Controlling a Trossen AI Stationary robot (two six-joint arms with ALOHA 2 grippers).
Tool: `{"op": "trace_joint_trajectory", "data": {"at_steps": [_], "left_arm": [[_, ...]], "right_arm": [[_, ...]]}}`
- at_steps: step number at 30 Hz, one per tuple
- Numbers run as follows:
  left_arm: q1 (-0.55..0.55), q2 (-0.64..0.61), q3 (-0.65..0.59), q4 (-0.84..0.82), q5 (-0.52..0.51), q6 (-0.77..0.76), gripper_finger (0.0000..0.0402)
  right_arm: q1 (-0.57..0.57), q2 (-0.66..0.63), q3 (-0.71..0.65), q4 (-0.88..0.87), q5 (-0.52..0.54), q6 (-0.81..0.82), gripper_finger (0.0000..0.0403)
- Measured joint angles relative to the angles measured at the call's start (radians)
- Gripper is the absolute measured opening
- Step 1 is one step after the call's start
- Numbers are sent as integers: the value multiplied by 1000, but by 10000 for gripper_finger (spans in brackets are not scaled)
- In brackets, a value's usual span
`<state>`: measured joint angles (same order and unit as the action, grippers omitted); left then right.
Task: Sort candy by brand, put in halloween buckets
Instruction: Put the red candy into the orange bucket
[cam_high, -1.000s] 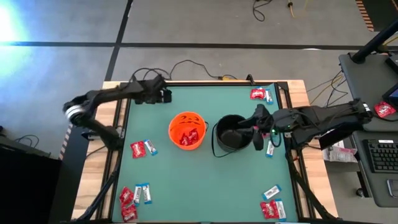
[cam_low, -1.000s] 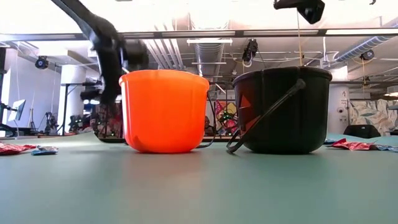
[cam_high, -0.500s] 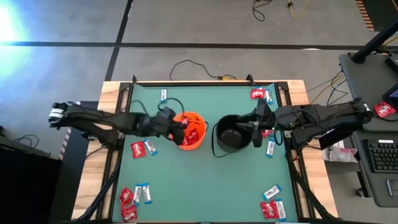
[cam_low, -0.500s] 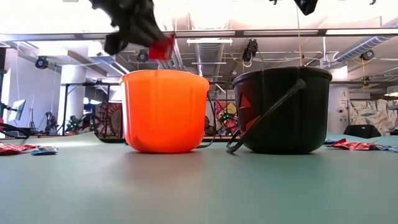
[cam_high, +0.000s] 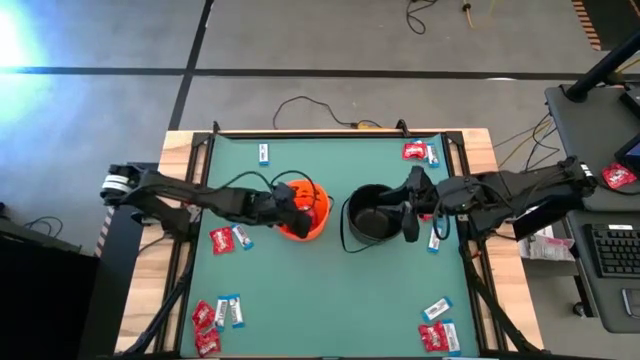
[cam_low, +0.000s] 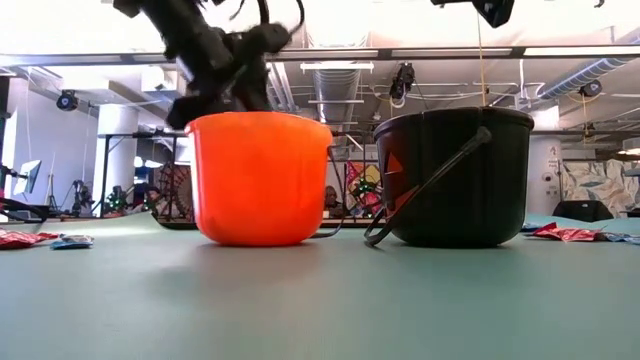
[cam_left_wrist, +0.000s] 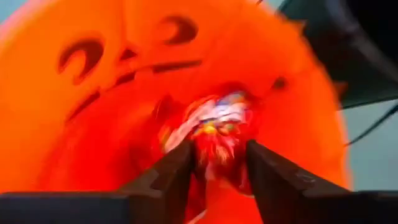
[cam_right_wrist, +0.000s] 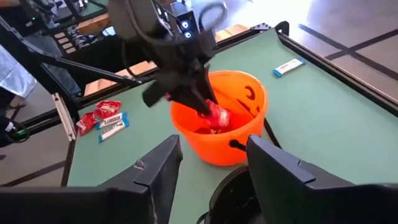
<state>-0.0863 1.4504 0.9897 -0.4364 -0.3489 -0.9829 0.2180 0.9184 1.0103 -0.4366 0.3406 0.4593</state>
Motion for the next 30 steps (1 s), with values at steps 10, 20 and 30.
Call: {"op": "trace_joint_trajectory", "data": {"at_steps": [10, 20, 30], "left_arm": [[-142, -88, 340, -688, 16, 47, 281], [-150, -14, 256, -995, 315, 142, 307], [-94, -7, -32, -925, 390, 320, 307]], "right_arm": [[0, 20, 0, 0, 1, -11, 204], [10, 105, 0, 99, -53, -16, 212], [140, 191, 0, 62, -107, 253, 232]]}}
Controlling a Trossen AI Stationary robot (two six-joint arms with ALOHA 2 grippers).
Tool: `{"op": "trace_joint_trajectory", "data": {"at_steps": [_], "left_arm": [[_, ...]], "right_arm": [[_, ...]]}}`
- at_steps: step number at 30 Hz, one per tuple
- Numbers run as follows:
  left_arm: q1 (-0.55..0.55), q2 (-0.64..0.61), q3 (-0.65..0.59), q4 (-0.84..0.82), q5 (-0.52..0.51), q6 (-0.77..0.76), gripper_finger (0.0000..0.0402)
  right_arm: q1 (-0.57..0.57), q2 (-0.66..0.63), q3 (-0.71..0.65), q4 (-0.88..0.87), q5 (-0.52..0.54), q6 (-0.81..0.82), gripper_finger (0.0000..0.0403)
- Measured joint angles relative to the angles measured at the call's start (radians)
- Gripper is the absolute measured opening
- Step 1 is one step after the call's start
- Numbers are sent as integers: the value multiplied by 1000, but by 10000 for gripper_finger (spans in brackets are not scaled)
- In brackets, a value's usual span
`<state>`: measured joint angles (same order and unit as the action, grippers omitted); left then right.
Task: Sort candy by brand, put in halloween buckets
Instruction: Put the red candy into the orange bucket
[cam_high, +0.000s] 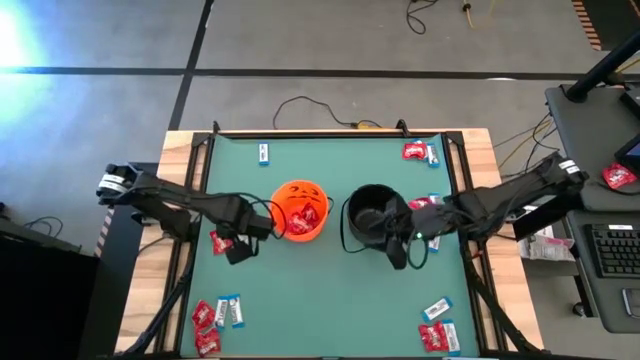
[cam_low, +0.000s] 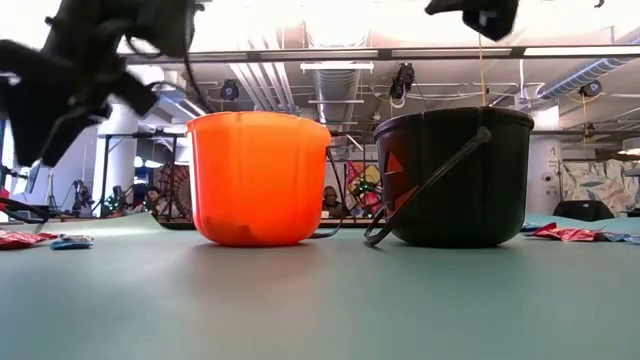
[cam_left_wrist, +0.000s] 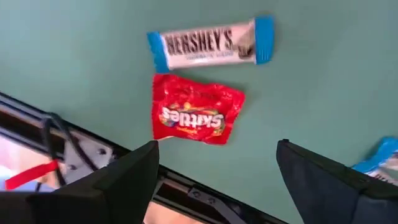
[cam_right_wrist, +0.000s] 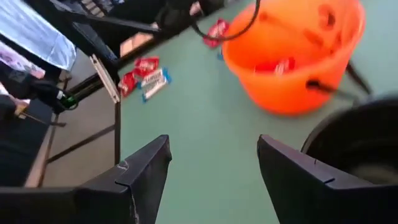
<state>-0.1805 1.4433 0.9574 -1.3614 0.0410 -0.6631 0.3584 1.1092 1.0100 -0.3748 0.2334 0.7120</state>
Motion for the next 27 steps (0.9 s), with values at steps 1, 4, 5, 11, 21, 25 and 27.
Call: {"op": "trace_joint_trajectory", "data": {"at_steps": [1, 4, 5, 11, 21, 25, 27], "left_arm": [[-5, -1, -27, 15, 5, 0, 307], [-16, -5, -110, 115, 13, -14, 307], [-16, -5, -139, 153, 13, -24, 307], [-16, -9, -263, 224, 13, -67, 307], [-42, -169, -198, 223, -100, -99, 307], [-59, -263, -186, 219, -174, -125, 307], [-88, -321, -201, 224, -194, -158, 307]], "right_arm": [[20, 6, 0, -10, 1, 24, 232], [69, 25, 0, -18, -5, 90, 229], [82, 30, 0, -18, -6, 112, 229], [125, 53, 0, -18, 2, 238, 228], [128, 40, 0, -17, 2, 257, 228], [125, 39, 0, -39, 22, 257, 228], [119, 39, 0, -55, 25, 258, 228]]}}
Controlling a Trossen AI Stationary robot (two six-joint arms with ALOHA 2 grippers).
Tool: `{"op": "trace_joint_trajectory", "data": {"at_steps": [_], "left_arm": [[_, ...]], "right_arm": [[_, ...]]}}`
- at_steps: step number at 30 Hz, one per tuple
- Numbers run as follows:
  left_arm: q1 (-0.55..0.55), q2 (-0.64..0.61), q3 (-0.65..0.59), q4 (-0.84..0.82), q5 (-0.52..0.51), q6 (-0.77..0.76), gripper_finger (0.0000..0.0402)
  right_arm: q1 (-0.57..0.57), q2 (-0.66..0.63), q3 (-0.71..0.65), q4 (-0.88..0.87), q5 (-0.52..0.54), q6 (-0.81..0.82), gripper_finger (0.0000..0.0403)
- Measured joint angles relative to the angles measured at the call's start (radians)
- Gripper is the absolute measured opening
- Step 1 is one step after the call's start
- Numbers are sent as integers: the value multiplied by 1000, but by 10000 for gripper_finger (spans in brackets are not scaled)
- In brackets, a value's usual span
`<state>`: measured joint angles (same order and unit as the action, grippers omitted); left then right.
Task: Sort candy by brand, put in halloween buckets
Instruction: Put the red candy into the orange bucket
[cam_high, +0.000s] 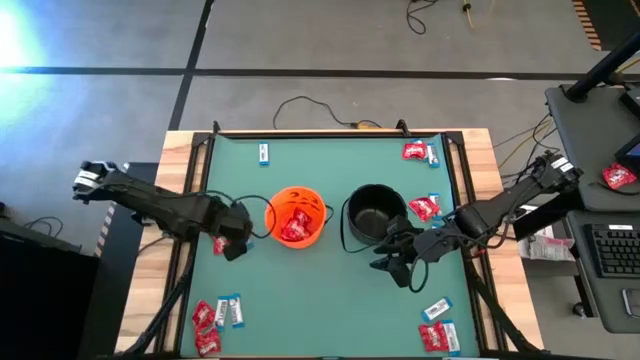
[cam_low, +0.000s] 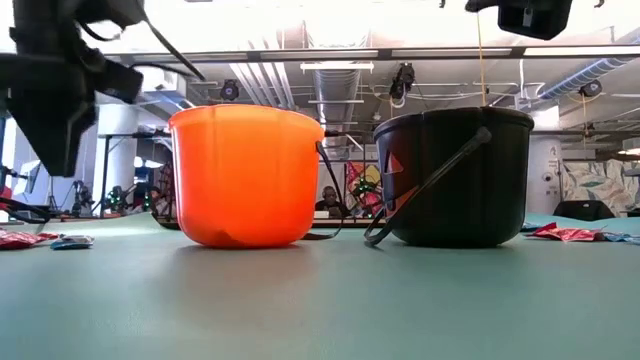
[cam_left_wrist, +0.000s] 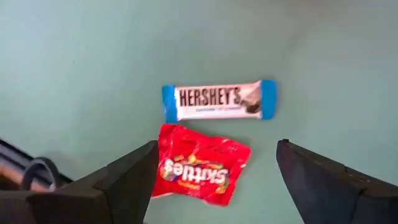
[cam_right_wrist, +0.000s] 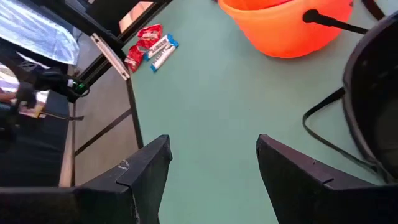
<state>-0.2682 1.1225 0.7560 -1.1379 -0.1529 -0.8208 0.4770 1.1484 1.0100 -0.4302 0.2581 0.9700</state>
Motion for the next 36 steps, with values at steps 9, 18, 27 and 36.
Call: {"op": "trace_joint_trajectory", "data": {"at_steps": [9, 18, 27, 36], "left_arm": [[-29, -66, -150, 87, 69, -79, 297], [-28, 92, -218, 161, 110, -79, 294], [-33, 176, -232, 195, 109, -58, 273], [-37, 174, -237, 242, 123, -48, 91]], "right_arm": [[-23, 0, 0, -41, 1, 15, 228], [-59, 0, 0, -46, 0, 15, 228], [-106, 0, 0, -101, -68, 24, 228], [-145, -17, 0, -121, -120, 4, 228]]}}
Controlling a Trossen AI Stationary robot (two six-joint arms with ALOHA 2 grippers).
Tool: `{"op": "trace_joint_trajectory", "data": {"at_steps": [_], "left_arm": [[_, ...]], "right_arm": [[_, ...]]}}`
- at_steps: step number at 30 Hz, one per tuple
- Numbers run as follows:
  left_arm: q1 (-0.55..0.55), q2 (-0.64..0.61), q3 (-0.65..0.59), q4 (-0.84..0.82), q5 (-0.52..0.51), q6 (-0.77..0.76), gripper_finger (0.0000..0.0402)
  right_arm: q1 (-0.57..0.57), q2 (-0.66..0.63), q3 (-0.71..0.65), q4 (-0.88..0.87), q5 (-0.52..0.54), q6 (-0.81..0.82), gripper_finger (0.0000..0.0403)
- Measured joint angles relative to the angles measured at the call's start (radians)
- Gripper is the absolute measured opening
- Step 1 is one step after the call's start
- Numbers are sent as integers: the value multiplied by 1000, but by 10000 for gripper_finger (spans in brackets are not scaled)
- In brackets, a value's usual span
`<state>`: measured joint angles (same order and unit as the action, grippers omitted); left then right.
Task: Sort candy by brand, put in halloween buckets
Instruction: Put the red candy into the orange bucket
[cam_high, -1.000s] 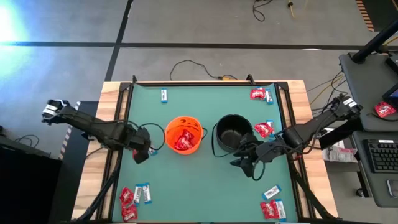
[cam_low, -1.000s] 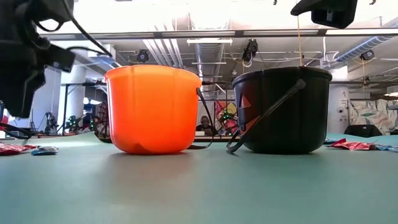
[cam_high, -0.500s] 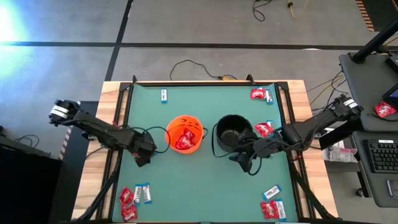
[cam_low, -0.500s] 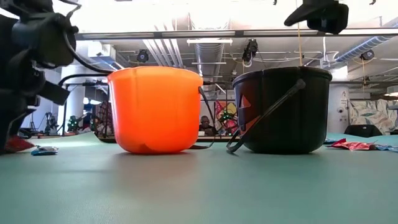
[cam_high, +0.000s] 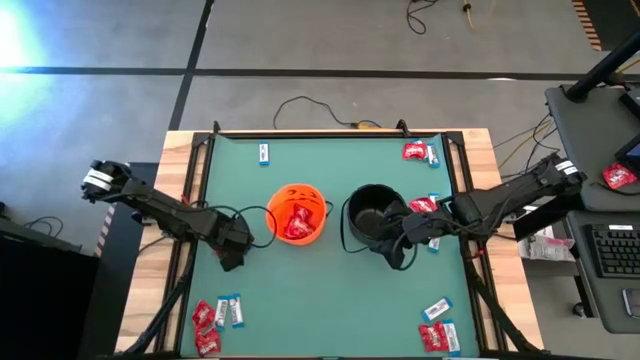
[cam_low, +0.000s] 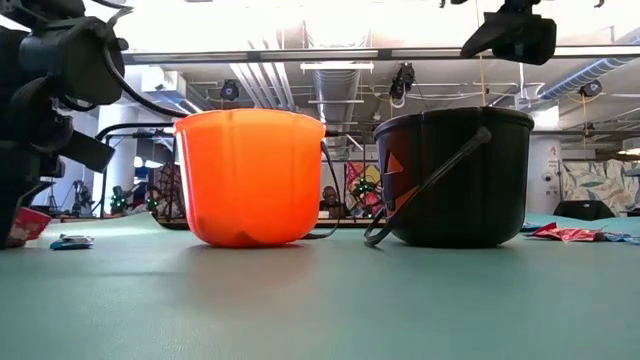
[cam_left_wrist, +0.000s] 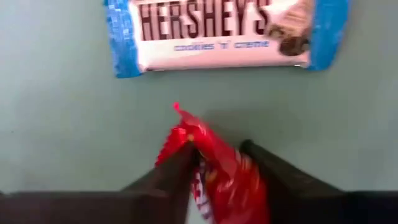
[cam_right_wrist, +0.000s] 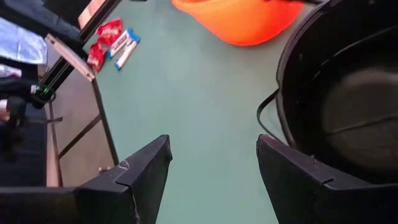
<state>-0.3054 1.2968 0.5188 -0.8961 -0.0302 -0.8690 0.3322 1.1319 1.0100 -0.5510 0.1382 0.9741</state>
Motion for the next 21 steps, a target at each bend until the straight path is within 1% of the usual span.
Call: {"op": "trace_joint_trajectory", "data": {"at_steps": [2, 3, 4, 6, 8, 10, 12, 14, 15, 17, 19, 21], "left_arm": [[0, -2, 0, -2, -2, 12, 42], [0, -5, 3, -14, -9, 17, 26], [0, -7, 12, -38, -23, 19, 22], [1, -18, 38, -135, -34, 12, 26], [1, -45, 93, -217, -31, -1, 41], [1, -68, 160, -272, -28, -5, 47], [1, -93, 245, -309, -28, -5, 42], [1, -109, 343, -309, -49, 7, 32], [0, -115, 391, -314, -67, 18, 27], [1, -130, 489, -316, -135, 37, 21], [4, -138, 578, -284, -212, 57, 20], [13, -136, 645, -218, -277, 81, 20]], "right_arm": [[-1, -1, 0, -2, -17, -21, 228], [-1, -3, 0, -6, -20, -25, 228], [-1, -7, 0, -14, -21, -28, 227], [-1, -15, 0, -29, -22, -29, 225], [-1, -23, 0, -44, -21, -32, 223], [-1, -28, 0, -58, -21, -46, 220], [-1, -40, 0, -70, -20, -59, 219], [-1, -49, 0, -88, -18, -73, 219], [-1, -52, 0, -92, -18, -77, 219], [6, -55, 0, -110, -17, -86, 219], [21, -57, 0, -109, -16, -104, 219], [40, -58, 0, -114, -27, -125, 219]]}}
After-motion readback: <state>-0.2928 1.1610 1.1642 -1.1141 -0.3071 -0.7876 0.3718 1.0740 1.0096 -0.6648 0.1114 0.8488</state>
